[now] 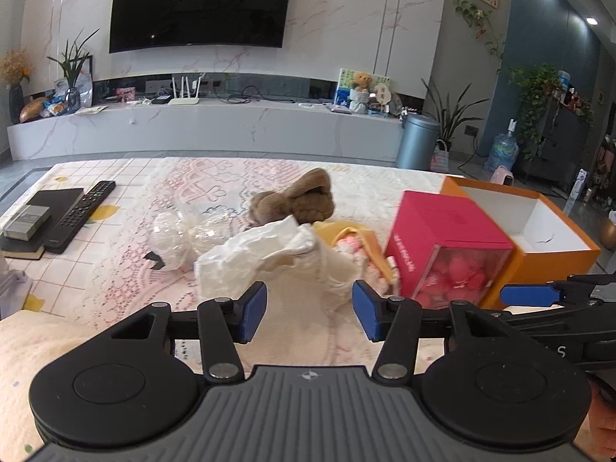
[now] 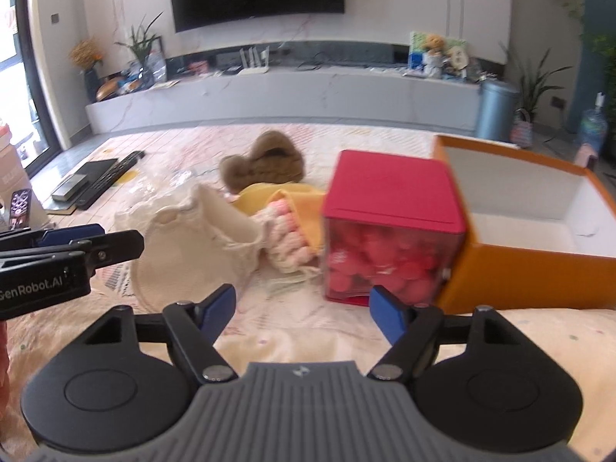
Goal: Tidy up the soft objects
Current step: 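Reach the left tool to the white crumpled paper while the right tool reaches the cream cloth bag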
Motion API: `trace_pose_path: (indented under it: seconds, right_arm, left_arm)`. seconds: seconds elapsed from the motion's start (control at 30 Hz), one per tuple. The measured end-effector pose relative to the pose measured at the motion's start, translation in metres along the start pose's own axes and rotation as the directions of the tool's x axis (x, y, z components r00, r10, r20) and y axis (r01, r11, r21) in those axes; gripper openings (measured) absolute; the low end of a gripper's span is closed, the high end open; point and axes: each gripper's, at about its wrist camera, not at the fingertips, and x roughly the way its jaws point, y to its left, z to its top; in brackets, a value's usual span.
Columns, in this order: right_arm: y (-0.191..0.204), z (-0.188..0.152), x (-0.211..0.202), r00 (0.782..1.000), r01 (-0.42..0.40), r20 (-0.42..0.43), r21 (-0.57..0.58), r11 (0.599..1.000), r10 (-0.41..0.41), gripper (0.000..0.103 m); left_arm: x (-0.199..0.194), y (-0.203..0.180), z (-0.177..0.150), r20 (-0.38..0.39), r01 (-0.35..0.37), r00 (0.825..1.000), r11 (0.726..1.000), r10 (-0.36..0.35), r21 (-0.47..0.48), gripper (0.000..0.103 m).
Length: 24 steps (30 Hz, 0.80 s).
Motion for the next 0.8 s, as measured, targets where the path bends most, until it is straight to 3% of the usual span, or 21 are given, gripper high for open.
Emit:
trace_pose_path:
  seconds: [0.2, 0.37, 0.43, 0.53, 0.63, 0.8]
  right_arm:
    - [0.024, 0.007, 0.028, 0.997, -0.078, -0.030, -0.045, 0.996, 0.076, 0.077]
    - [0.042, 0.011, 0.052, 0.990, -0.126, -0.072, -0.056, 0.990, 0.122, 0.084]
    - [0.047, 0.012, 0.059, 0.988, -0.134, -0.087, -0.062, 0.989, 0.128, 0.085]
    - [0.050, 0.012, 0.065, 0.985, -0.146, -0.096, -0.058, 0.988, 0.140, 0.086]
    - [0.054, 0.014, 0.073, 0.985, -0.141, -0.107, -0.063, 0.988, 0.133, 0.086]
    - [0.054, 0.014, 0.079, 0.993, -0.062, -0.109, -0.117, 0.991, 0.049, 0.085]
  left_arm:
    - [0.007, 0.038, -0.001, -0.036, 0.032, 0.999, 0.993, -0.037, -0.110, 0.061]
    - [0.012, 0.059, -0.003, -0.046, 0.075, 0.995, 0.973, -0.087, -0.219, 0.061]
    - [0.011, 0.064, -0.003, -0.040, 0.089, 0.994, 0.964, -0.102, -0.252, 0.054]
    - [0.008, 0.065, 0.002, -0.022, 0.105, 0.993, 0.965, -0.114, -0.239, 0.054]
    - [0.025, 0.064, 0.005, -0.100, 0.103, 0.987, 0.969, -0.128, -0.223, 0.053]
    - [0.047, 0.061, 0.006, -0.126, 0.055, 0.989, 0.979, -0.081, -0.196, 0.052]
